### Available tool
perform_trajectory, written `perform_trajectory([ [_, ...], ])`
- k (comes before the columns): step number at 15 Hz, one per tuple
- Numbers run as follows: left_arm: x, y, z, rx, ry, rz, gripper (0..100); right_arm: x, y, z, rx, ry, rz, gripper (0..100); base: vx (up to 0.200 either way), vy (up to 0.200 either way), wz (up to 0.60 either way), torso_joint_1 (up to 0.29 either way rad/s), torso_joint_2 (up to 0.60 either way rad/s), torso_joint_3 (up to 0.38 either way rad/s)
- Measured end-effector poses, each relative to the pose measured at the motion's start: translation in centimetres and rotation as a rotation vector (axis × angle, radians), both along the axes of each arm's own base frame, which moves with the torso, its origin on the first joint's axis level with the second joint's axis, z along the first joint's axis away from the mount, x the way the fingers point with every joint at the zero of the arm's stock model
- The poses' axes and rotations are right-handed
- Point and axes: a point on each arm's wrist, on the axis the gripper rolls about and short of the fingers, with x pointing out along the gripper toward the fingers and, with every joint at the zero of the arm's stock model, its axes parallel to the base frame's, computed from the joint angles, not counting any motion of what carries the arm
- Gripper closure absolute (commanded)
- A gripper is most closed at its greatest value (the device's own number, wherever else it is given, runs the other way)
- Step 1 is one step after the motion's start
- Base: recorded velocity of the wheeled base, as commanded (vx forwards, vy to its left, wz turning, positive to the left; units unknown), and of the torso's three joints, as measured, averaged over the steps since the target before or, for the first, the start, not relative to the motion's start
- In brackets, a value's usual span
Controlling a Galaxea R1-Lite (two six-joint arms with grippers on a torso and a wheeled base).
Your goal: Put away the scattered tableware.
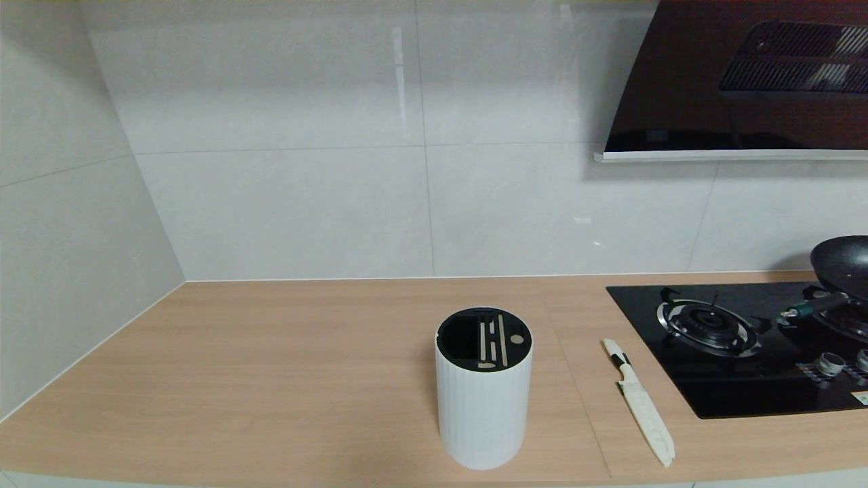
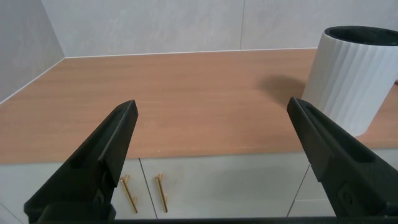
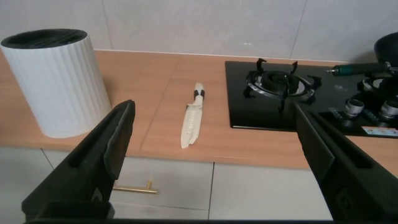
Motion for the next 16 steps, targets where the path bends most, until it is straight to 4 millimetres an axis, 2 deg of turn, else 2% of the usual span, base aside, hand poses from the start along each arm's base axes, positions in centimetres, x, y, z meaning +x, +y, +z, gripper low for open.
perform_trajectory([
  [3,0.0,0.0,0.0,0.000,0.000,0.000,0,-0.1,0.0,0.3,0.002,-0.008,-0.009,0,0.000,0.000,0.00,0.000,0.00,0.000],
  [4,0.0,0.0,0.0,0.000,0.000,0.000,0,-0.3,0.0,1.0,0.008,-0.027,-0.002,0,0.000,0.000,0.00,0.000,0.00,0.000],
  [6,0.0,0.0,0.0,0.000,0.000,0.000,0,-0.8,0.0,3.4,0.020,-0.082,0.020,0,0.000,0.000,0.00,0.000,0.00,0.000],
  [9,0.0,0.0,0.0,0.000,0.000,0.000,0,-0.3,0.0,7.2,0.026,-0.075,0.032,0,0.000,0.000,0.00,0.000,0.00,0.000],
  [13,0.0,0.0,0.0,0.000,0.000,0.000,0,3.3,0.1,12.6,0.036,0.037,0.049,0,0.000,0.000,0.00,0.000,0.00,0.000],
  [16,0.0,0.0,0.0,0.000,0.000,0.000,0,7.8,0.1,14.6,0.043,0.165,0.029,0,0.000,0.000,0.00,0.000,0.00,0.000],
])
